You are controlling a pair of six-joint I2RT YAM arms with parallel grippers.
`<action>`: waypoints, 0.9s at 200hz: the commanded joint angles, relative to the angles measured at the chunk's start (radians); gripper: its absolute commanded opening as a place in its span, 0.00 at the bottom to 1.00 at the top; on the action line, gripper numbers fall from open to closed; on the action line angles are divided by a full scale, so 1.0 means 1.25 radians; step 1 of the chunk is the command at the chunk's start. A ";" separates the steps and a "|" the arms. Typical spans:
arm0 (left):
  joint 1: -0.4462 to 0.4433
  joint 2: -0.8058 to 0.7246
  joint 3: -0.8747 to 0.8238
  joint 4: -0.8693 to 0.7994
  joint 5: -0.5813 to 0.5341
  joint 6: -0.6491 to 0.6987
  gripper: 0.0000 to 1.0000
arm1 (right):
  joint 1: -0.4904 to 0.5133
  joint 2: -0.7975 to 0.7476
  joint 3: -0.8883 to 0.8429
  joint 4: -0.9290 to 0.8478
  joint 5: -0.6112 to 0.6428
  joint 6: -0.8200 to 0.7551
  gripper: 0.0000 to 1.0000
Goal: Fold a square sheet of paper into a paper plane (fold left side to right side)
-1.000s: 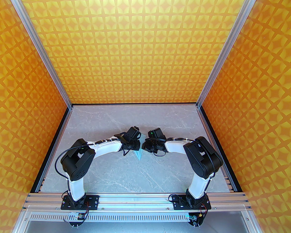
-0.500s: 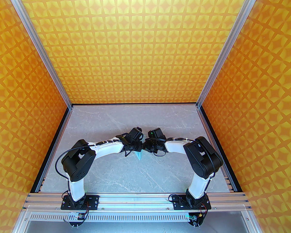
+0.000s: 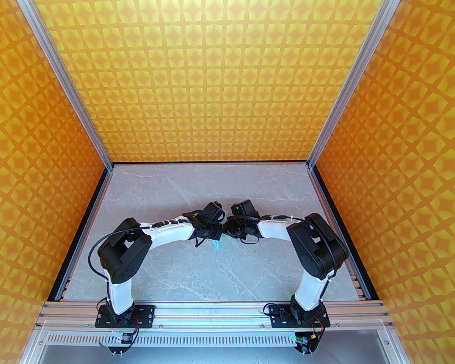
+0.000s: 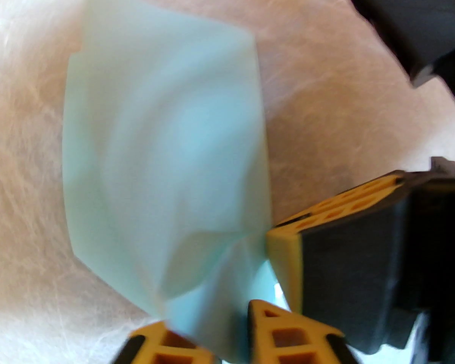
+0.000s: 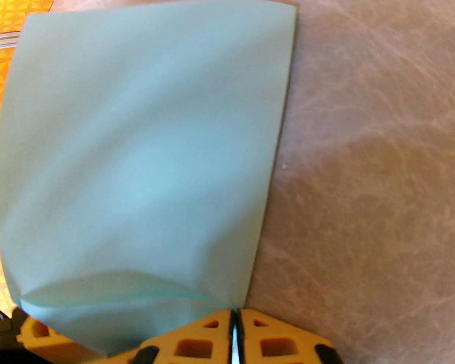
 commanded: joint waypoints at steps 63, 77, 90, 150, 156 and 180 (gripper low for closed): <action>-0.011 0.032 0.033 -0.042 -0.057 -0.002 0.19 | 0.009 0.043 -0.003 -0.026 0.041 -0.011 0.12; -0.014 0.037 0.035 -0.042 -0.059 0.003 0.16 | 0.009 0.044 -0.003 -0.027 0.041 -0.011 0.12; -0.020 0.046 0.047 -0.055 -0.073 0.005 0.16 | 0.009 0.043 -0.002 -0.026 0.041 -0.012 0.12; -0.030 0.063 0.093 -0.105 -0.108 -0.001 0.26 | 0.009 0.045 -0.004 -0.028 0.040 -0.012 0.12; -0.030 0.061 0.094 -0.108 -0.110 -0.003 0.28 | 0.009 0.046 -0.002 -0.027 0.040 -0.013 0.12; -0.024 0.039 0.099 -0.112 -0.111 -0.005 0.34 | 0.010 0.049 0.000 -0.028 0.041 -0.013 0.11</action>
